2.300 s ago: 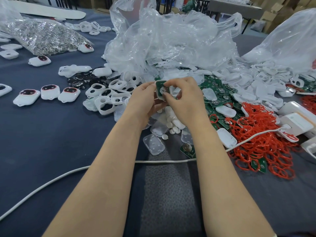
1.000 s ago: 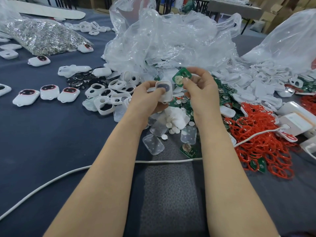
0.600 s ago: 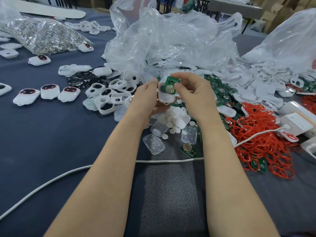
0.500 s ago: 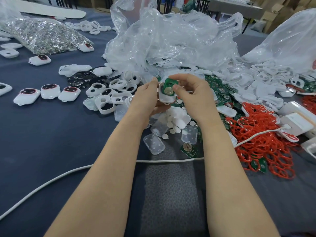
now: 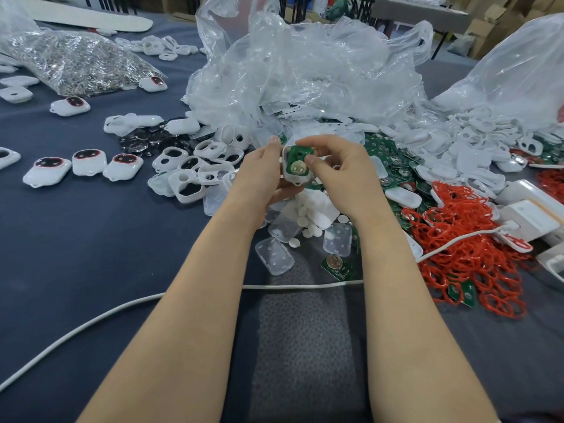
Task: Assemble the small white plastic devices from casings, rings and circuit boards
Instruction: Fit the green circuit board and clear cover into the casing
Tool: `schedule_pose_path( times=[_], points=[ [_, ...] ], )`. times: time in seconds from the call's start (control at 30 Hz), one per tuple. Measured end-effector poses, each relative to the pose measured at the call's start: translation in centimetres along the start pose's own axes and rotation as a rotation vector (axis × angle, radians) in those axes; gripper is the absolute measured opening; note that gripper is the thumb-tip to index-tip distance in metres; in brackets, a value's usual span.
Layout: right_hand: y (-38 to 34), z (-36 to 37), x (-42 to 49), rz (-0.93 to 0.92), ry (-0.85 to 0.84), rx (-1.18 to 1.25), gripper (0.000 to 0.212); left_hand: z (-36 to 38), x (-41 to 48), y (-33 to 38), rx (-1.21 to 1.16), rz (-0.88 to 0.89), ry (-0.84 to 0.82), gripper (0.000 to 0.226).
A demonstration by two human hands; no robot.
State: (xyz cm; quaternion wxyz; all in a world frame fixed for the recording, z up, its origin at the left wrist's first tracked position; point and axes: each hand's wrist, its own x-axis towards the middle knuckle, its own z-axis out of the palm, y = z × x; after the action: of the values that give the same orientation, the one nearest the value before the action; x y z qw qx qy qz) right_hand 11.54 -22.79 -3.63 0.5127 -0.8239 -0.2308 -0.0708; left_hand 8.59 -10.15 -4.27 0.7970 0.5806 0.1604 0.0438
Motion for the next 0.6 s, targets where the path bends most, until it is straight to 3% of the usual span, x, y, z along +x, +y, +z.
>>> schedule_pose_path(
  times=[0.6],
  points=[
    [-0.03, 0.31, -0.02, 0.007, 0.010, -0.061, 0.028, 0.06, -0.10, 0.05, 0.002, 0.004, 0.007, 0.036]
  ],
)
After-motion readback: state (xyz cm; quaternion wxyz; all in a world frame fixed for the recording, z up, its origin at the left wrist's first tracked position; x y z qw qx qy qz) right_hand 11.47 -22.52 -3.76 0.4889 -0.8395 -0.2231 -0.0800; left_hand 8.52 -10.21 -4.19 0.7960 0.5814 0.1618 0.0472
